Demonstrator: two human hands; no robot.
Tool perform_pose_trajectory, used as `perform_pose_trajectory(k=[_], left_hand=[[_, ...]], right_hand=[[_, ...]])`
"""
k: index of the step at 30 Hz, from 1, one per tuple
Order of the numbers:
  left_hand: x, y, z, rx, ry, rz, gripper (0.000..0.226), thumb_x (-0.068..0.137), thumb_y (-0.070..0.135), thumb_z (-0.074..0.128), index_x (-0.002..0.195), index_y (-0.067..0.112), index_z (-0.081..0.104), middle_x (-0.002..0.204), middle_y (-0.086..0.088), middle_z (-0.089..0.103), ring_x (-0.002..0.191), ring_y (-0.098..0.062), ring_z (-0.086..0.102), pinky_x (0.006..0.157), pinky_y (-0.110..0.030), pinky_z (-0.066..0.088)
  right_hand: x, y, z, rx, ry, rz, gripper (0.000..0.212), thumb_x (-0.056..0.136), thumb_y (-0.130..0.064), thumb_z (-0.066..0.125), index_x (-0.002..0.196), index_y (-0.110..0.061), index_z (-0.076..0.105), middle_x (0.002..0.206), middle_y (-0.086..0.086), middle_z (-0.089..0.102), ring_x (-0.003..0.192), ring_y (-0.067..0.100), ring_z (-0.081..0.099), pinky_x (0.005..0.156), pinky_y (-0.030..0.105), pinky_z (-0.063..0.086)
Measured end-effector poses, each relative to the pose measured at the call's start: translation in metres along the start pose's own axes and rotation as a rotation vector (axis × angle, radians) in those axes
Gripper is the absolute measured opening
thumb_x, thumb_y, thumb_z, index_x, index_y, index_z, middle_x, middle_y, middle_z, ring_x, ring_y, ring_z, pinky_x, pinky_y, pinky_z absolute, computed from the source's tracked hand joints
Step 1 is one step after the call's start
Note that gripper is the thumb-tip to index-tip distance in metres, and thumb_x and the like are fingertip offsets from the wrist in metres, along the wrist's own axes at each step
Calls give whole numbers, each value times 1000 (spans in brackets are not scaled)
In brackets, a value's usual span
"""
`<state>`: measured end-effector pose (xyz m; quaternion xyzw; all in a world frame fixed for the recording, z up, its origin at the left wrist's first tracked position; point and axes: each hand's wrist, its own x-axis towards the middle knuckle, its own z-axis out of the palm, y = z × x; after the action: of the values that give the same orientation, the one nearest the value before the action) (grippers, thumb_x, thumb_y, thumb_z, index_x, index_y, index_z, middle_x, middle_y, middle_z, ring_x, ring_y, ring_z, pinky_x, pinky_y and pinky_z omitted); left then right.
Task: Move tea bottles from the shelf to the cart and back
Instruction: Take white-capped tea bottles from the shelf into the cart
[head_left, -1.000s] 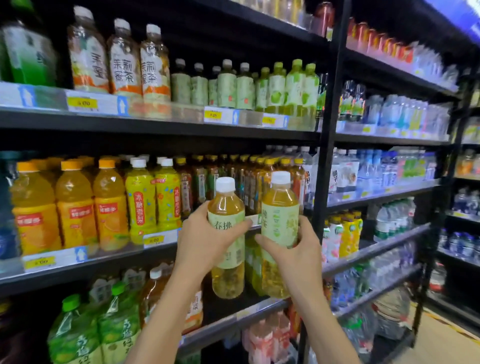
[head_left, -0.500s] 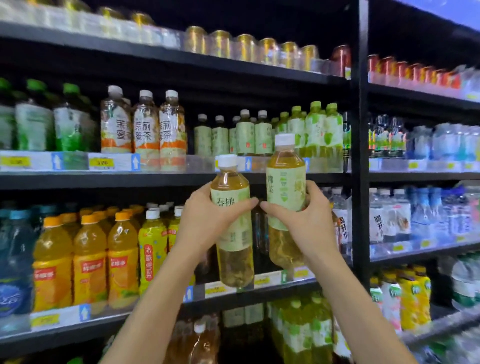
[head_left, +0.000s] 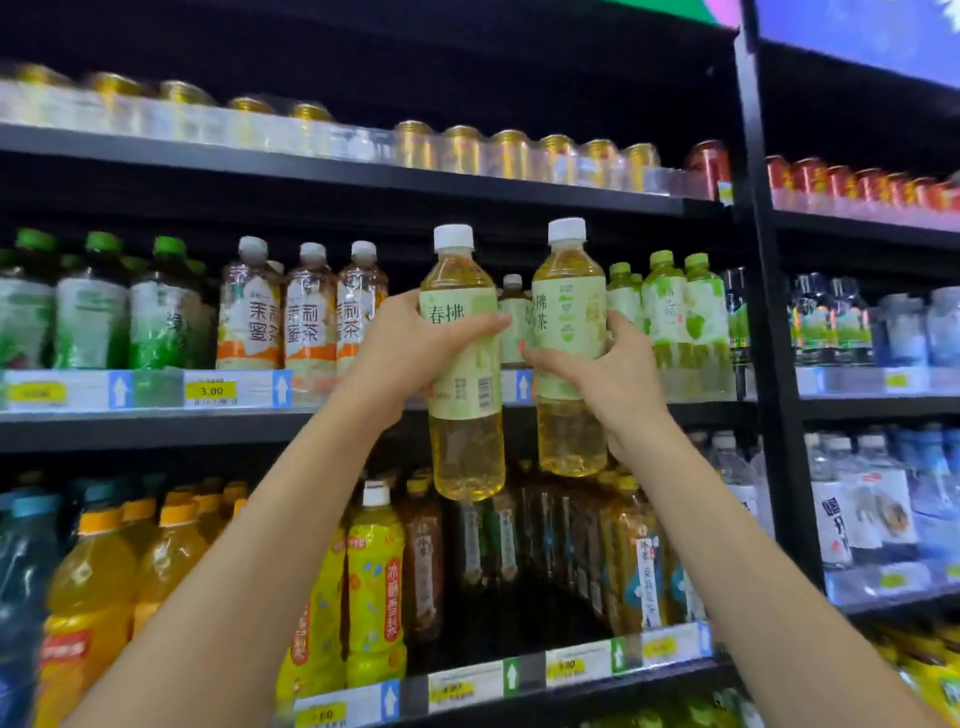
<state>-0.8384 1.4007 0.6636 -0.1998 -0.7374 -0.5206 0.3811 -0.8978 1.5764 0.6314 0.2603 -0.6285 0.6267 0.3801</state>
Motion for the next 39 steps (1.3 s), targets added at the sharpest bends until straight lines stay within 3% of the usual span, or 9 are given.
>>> perform_pose_trajectory(k=[4,10,15,18,23,28,32,35,39], left_hand=[[30,14,0,17,25,18,28,74,36,86,95,23,72,82,9,77,75,-7,74,58,-26,58],[75,29,8,-1,140,15,32,72,42,86,95,23,71,88,3,78,82,-13,75,82,-45,61],[101,29,9,22,242,42,37,70,44,87,96,23,71,89,4,77,84,-12,74,73,-38,62],[109,25,11,61,267,78,34,72,42,86,95,24,70,87,6,77,80,-8,74,66,-32,60],[129,12,16,184,337,126,40,69,46,87,98,24,71,89,7,77,82,-9,74,72,-39,62],[140,-9,18,298,353,100,44,65,49,87,98,23,72,87,6,76,81,-10,74,77,-43,62],[145,-25,22,418,352,63,56,51,62,83,91,25,70,86,6,75,82,-13,73,78,-43,61],[148,-40,25,502,335,8,45,62,56,85,90,25,68,87,5,74,83,-16,71,80,-43,60],[152,-57,28,574,358,-41,43,68,58,82,88,24,65,84,5,68,88,-19,67,83,-42,58]], right_hand=[[41,-6,4,24,-21,-45,62,53,-38,92,106,-25,62,103,-3,72,94,16,71,83,45,60],[99,-18,8,99,-20,-136,60,51,-40,93,100,-27,61,100,-2,74,92,17,72,82,46,60],[128,-11,16,197,-12,-165,63,49,-43,92,102,-29,61,103,2,73,90,25,73,79,47,61],[133,-4,22,200,-10,-207,57,58,-38,92,103,-28,59,105,-1,71,94,20,71,80,45,61],[139,14,32,244,-23,-194,50,65,-29,92,100,-33,57,106,-3,70,97,14,69,83,43,60],[141,38,40,222,-41,-139,55,64,-30,93,107,-24,60,104,-4,71,95,13,69,84,42,60],[140,52,46,150,-105,-133,61,66,-29,92,114,-19,56,105,-6,66,99,13,64,87,39,57],[141,58,51,67,-164,-125,63,68,-28,91,114,-23,48,101,-12,58,101,12,58,87,35,53],[145,69,61,2,-240,-68,74,69,-28,90,127,-19,45,118,-3,58,110,17,56,89,38,51]])
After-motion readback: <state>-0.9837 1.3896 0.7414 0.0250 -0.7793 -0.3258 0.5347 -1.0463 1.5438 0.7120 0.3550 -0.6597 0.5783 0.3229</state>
